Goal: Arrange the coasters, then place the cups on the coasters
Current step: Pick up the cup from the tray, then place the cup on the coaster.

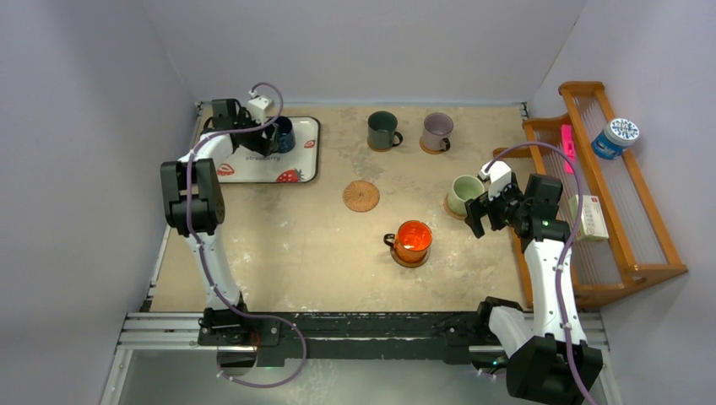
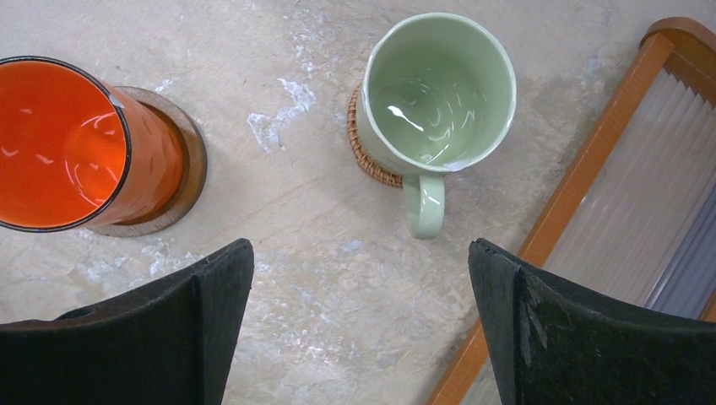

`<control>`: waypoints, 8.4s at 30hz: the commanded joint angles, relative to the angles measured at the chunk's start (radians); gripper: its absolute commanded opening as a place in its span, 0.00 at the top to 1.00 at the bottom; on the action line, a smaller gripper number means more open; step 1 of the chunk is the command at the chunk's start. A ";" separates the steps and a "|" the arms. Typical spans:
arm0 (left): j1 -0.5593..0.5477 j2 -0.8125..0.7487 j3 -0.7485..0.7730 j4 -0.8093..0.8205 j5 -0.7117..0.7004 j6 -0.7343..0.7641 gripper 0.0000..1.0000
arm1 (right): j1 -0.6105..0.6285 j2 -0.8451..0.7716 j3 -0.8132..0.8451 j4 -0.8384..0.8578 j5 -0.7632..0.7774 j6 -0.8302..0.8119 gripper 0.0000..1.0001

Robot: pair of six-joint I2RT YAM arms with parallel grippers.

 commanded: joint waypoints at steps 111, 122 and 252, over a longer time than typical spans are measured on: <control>-0.398 -0.382 -0.282 -0.041 0.245 -0.020 1.00 | -0.002 -0.037 -0.013 -0.021 -0.057 -0.051 0.01; -0.455 -0.325 -0.284 -0.042 0.252 -0.018 1.00 | -0.002 -0.036 -0.016 -0.017 -0.053 -0.052 0.01; -0.568 -0.358 -0.521 0.328 0.050 -0.156 1.00 | -0.003 -0.047 -0.036 -0.011 -0.068 -0.072 0.01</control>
